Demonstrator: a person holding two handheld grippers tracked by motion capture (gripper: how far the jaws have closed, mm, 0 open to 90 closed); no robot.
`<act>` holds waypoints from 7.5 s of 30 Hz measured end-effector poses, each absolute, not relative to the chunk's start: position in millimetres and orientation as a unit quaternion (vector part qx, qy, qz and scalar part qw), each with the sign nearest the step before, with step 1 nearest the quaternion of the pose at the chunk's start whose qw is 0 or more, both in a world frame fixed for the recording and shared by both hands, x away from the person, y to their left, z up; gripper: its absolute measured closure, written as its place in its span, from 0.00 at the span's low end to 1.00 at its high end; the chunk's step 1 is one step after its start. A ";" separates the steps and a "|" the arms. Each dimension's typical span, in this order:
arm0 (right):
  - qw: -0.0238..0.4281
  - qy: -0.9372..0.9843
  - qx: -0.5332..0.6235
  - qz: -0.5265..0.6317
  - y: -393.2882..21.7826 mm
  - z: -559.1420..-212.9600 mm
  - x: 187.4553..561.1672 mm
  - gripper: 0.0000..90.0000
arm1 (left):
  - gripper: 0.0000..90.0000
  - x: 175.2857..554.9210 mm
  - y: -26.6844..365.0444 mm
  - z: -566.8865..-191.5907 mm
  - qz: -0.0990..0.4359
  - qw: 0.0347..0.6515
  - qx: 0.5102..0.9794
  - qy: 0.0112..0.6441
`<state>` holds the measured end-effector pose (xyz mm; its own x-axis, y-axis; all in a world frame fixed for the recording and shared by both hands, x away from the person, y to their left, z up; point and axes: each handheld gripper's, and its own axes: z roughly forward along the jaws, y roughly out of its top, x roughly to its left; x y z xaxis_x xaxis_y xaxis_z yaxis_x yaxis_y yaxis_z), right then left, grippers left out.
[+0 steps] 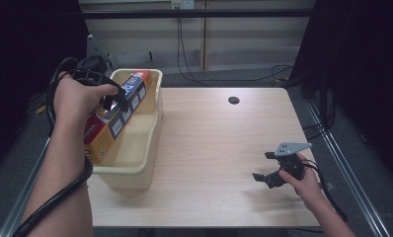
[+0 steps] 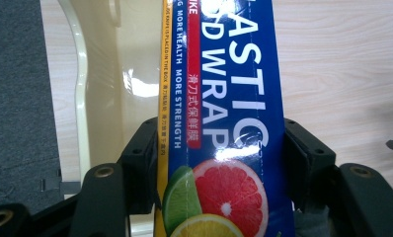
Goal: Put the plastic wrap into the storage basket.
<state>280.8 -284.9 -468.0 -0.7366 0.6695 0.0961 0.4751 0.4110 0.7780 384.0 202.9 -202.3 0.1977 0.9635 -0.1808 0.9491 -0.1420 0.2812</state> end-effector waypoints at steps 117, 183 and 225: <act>0.116 0.840 0.334 0.411 -283.0 -470.1 279.7 0.02 | 0.45 410.3 208.4 -332.5 -0.007 0.116 0.731 0.672; 0.123 0.837 0.336 0.414 -285.4 -467.0 274.5 0.02 | 0.11 401.3 108.8 -304.3 -0.001 0.268 0.796 0.543; 0.120 0.845 0.327 0.405 -282.5 -470.3 274.1 0.02 | 0.11 386.3 59.6 -369.8 -0.048 0.286 0.818 0.497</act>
